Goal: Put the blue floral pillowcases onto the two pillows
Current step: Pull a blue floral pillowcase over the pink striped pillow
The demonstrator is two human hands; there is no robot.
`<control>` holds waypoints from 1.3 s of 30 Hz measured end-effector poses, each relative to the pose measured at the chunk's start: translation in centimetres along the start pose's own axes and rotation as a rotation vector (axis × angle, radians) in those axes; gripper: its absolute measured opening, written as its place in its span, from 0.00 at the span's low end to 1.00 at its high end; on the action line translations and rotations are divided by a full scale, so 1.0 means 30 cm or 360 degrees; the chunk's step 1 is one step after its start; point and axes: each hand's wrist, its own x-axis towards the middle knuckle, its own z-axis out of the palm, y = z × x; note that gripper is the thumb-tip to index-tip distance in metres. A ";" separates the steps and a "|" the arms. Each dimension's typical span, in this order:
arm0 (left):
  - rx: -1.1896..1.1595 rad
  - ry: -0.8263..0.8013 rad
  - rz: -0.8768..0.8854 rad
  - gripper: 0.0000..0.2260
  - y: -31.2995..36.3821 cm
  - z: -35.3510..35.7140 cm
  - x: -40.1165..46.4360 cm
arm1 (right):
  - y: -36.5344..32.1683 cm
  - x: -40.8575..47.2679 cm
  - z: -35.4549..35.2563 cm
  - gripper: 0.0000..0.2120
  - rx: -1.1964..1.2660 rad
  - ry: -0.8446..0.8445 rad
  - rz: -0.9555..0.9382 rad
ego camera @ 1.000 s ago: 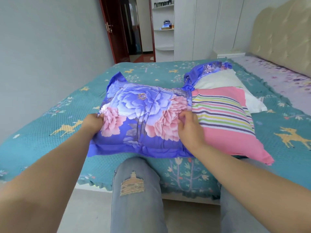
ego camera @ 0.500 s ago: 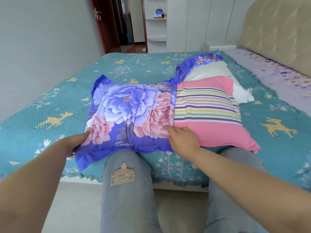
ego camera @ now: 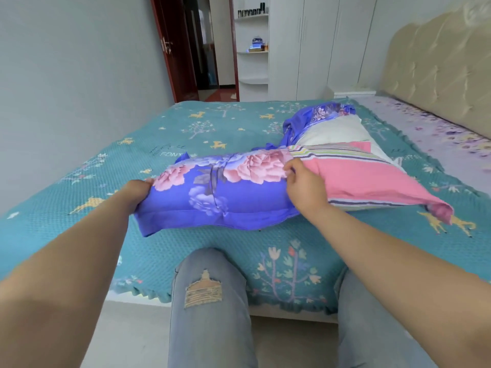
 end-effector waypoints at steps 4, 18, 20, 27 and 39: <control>0.0265 0.0168 0.0113 0.20 0.046 -0.031 0.032 | -0.019 0.098 -0.085 0.15 -0.0623 -0.0050 -0.0314; 0.0750 0.0204 0.0169 0.22 -0.054 0.098 0.022 | 0.150 -0.020 -0.053 0.09 -0.0571 -0.0589 0.0227; 0.0947 0.0186 0.0108 0.21 -0.085 0.113 0.018 | 0.144 -0.037 -0.035 0.15 -0.0529 -0.0749 0.0256; 0.0688 0.0064 0.0614 0.20 0.161 0.249 0.023 | 0.049 0.178 -0.037 0.31 -0.0283 -0.0715 0.0423; 0.0707 0.0106 0.1022 0.24 0.232 0.483 -0.056 | 0.222 0.355 0.048 0.15 -0.0474 -0.0493 0.0295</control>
